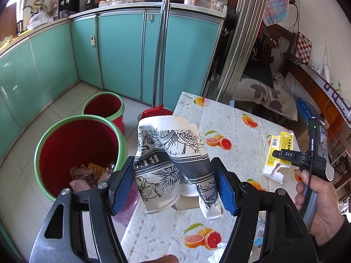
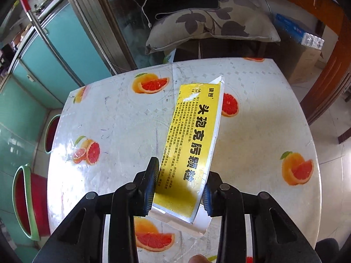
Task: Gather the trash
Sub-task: 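Carry cup and box to the bin and open the left tool to drop the cup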
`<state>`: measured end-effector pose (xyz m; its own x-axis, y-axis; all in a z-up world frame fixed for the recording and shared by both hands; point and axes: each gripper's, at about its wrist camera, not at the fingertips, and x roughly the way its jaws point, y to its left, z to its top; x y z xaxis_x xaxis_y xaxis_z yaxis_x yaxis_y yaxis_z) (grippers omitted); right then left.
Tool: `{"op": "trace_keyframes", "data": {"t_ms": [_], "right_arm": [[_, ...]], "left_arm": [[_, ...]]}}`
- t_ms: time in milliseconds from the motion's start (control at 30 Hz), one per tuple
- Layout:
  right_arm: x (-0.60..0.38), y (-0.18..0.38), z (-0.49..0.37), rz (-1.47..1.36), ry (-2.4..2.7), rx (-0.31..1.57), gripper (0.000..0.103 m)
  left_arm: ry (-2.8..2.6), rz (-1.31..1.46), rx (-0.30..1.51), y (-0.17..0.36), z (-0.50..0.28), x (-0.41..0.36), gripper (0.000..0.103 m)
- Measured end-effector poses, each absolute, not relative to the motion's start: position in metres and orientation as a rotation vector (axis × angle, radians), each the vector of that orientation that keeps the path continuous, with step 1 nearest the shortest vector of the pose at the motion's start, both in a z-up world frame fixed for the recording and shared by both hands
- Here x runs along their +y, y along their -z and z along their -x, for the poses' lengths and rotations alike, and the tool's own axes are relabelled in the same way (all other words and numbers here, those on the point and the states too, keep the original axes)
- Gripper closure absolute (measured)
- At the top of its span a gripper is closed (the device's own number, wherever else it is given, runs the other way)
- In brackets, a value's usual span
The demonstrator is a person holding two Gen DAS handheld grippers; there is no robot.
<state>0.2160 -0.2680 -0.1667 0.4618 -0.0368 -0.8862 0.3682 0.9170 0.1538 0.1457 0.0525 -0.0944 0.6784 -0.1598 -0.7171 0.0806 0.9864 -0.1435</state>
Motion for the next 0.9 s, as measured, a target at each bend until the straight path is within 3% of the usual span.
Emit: {"op": "trace_keyframes", "data": {"t_ms": [500, 900], "right_arm": [[-0.191, 0.058, -0.162, -0.036, 0.07, 0.849, 0.07], [-0.087, 0.04, -0.161, 0.044, -0.116, 0.811, 0.07]], "left_arm": [[0.03, 0.068, 0.733, 0.071, -0.162, 0.092, 0.035], [-0.151, 0.141, 0.824, 0.11, -0.197, 0.2, 0.035]]}}
